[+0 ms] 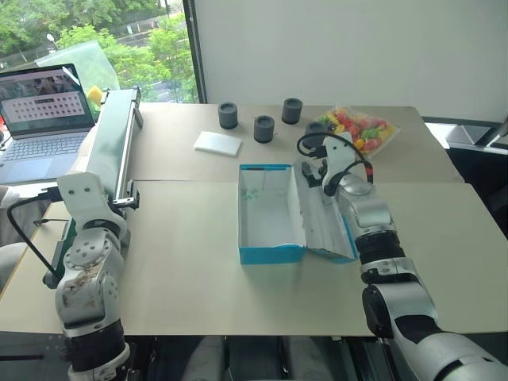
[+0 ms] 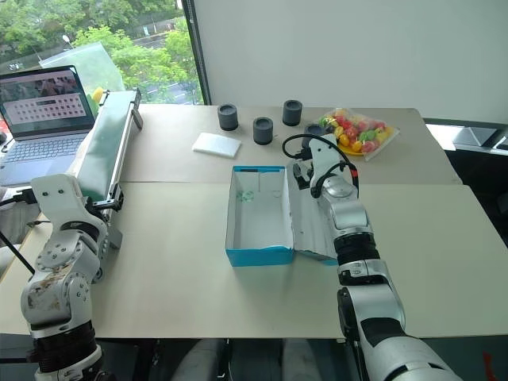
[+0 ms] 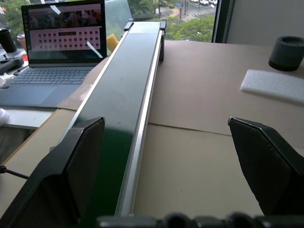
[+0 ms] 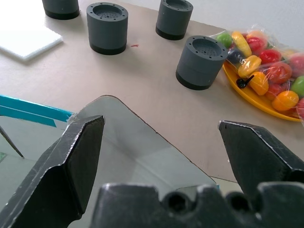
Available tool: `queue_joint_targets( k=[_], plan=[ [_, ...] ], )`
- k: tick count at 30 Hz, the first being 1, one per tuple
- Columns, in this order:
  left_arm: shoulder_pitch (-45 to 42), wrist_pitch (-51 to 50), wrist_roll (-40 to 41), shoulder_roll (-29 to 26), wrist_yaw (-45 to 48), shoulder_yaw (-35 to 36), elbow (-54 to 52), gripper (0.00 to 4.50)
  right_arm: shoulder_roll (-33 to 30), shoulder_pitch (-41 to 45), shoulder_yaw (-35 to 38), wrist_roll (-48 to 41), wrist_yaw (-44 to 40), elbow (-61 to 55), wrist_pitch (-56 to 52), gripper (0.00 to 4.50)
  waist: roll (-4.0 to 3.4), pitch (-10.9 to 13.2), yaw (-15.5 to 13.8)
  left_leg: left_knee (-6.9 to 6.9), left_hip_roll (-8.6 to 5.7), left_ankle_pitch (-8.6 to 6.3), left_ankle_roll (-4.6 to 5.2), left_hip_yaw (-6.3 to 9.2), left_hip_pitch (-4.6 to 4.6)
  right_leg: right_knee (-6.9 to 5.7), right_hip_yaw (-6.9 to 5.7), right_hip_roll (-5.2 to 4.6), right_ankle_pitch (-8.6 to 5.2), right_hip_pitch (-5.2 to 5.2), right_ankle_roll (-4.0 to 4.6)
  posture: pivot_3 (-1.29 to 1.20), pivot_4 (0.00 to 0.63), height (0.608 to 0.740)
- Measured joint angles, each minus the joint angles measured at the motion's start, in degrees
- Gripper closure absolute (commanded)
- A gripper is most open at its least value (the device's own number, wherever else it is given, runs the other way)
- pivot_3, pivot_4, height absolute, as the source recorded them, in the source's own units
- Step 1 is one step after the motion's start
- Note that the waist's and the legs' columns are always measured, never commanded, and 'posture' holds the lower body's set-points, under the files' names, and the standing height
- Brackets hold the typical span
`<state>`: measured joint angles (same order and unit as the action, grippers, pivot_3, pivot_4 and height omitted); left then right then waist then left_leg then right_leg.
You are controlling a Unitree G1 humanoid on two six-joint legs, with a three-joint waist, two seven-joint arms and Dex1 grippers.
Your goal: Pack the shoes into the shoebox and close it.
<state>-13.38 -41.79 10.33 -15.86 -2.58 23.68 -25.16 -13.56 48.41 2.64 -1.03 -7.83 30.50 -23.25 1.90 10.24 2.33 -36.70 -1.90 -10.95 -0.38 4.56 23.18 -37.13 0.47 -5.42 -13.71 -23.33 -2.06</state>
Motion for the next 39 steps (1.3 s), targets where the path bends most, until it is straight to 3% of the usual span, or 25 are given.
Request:
queue_joint_targets(
  k=[8,13,18,23,33,39],
  plan=[
    [0.4,-0.6,-1.0,-0.9,0.4,-1.4,0.2,0.05,0.0,0.0,0.2,-0.4,-1.3,-1.3,-0.1,0.00,0.00,0.0,0.1,0.01,0.01,-0.02,0.02,-0.04,0.00,0.00,0.07,0.02,0.00,-0.04,0.00,0.00,0.150,0.740],
    [3.5,-0.9,-0.3,-0.7,0.8,0.8,0.1,0.05,-0.7,-2.7,-5.2,-3.0,-15.7,-10.3,0.1,0.00,0.00,0.0,0.3,0.05,0.19,-0.14,0.03,-0.15,0.03,0.00,0.22,0.19,0.00,-0.20,0.00,0.00,0.150,0.740],
    [7.8,-4.9,2.2,-1.9,2.1,7.0,-1.4,0.05,-3.1,-3.7,-8.2,-14.8,-32.8,-26.7,-7.7,0.00,0.01,0.0,0.1,0.05,0.28,-0.20,0.08,-0.06,0.10,0.01,0.30,0.21,0.02,-0.33,0.02,0.00,0.150,0.740],
    [11.5,-8.1,2.9,-5.1,3.3,9.4,-2.4,0.05,-5.2,-3.7,-12.9,-18.8,-40.8,-34.0,-12.6,0.00,0.01,0.0,-0.2,0.05,0.31,-0.20,0.07,-0.05,0.02,0.01,0.30,0.24,0.07,-0.32,0.10,0.00,0.150,0.740],
    [11.1,-8.9,2.8,-11.8,5.4,11.8,-2.3,0.05,-1.2,-5.6,-20.0,-17.7,-39.5,-35.3,-13.6,0.00,0.03,0.0,-0.4,0.05,0.39,-0.22,0.03,-0.06,0.17,-0.01,0.41,0.23,0.11,-0.61,0.13,0.00,0.150,0.740],
    [16.4,-1.0,-6.2,-15.9,4.8,2.6,-2.5,0.05,-0.6,-6.8,-19.9,-17.5,-37.4,-35.1,-13.8,0.00,0.05,0.0,-0.4,0.10,0.42,-0.24,-0.01,-0.15,0.21,-0.03,0.53,0.27,0.16,-0.77,0.22,0.00,0.150,0.740]
  ],
)
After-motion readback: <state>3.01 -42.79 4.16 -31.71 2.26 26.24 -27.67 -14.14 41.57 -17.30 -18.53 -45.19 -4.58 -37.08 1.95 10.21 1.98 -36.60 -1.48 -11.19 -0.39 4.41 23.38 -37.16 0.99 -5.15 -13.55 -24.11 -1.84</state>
